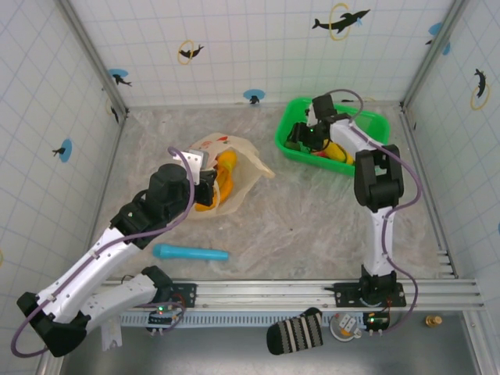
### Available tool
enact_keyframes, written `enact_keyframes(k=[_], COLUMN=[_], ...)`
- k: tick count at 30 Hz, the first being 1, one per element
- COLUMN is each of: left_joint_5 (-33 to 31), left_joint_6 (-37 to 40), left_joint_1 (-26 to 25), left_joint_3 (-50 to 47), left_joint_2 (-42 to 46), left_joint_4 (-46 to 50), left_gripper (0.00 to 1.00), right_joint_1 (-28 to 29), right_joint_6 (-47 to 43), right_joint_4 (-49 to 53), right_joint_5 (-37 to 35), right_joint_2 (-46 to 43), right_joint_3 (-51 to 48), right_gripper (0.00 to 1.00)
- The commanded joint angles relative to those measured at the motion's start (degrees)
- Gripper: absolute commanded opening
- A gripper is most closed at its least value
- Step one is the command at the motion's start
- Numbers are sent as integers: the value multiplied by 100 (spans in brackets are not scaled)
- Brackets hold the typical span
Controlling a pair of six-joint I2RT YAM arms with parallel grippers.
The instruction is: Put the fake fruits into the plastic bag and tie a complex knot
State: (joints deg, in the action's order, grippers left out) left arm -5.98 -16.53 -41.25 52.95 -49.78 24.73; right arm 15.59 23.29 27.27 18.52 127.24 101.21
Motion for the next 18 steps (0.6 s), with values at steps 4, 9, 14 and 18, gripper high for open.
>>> enact_keyframes(k=[4,9,14,18], left_joint_5=[106,87,88,62], left_joint_6=[62,59,45,43], left_joint_1=[-32,-33,-32,-32], left_joint_3=[14,31,72,135], left_joint_2=[-48,-57,-67,-58], left_joint_4=[-91,-89,-71,-33], left_gripper=[0,0,0,0], right_joint_1=[48,-13,-56,-123], right_joint_6=[-88,-89,-84,-55], right_joint_4=[169,191,71,-130], right_joint_5=[61,55,-1,-147], right_joint_2=[354,668,428,-285], right_joint_3=[244,355,246,61], right_gripper=[71,65,56,55])
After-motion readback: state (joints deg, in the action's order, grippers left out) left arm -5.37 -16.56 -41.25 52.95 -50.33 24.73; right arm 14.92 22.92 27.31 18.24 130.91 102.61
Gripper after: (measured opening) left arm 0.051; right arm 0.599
